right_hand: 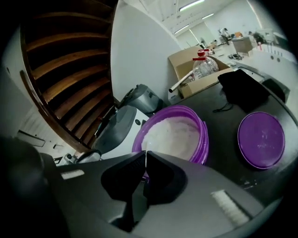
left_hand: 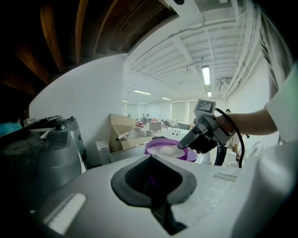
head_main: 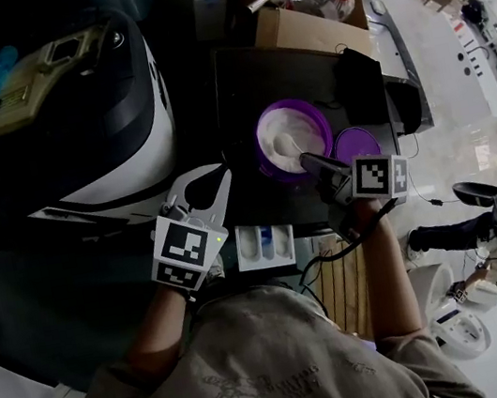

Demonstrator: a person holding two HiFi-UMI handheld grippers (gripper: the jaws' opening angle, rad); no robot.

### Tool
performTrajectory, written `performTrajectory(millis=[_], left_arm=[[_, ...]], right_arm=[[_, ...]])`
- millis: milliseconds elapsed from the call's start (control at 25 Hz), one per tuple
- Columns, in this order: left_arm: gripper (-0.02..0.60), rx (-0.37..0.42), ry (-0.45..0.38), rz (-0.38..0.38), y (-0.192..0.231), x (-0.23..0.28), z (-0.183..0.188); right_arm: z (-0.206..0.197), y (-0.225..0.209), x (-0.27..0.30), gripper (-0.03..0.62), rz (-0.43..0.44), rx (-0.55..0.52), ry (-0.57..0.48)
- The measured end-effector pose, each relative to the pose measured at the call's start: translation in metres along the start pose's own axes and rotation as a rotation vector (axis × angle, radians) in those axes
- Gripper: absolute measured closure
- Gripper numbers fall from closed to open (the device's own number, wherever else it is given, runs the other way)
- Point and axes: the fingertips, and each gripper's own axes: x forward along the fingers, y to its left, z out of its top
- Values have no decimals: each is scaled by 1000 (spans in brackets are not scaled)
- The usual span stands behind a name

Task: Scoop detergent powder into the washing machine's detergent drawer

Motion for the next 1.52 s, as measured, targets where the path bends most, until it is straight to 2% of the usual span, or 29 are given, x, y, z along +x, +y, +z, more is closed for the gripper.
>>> performTrajectory(millis=[160, 280, 360, 1000, 1280, 1520], left_arm=[[581, -17, -6, 14, 2, -7, 1], [581, -13, -5, 19, 1, -10, 2], [581, -3, -7, 18, 0, -12, 4], [581, 48, -63, 28, -9, -36, 34], [581, 85, -109, 15, -21, -46, 60], [581, 101, -132, 5, -30, -49, 74]], right_arm=[[7, 12, -7, 560, 69, 77, -90], [16, 33, -12, 560, 190, 160, -169], [19, 41, -16, 560, 239, 202, -203], [15, 84, -71, 562, 566, 464, -352], [8, 87, -96, 562, 631, 518, -408], [4, 88, -112, 562, 648, 514, -424]])
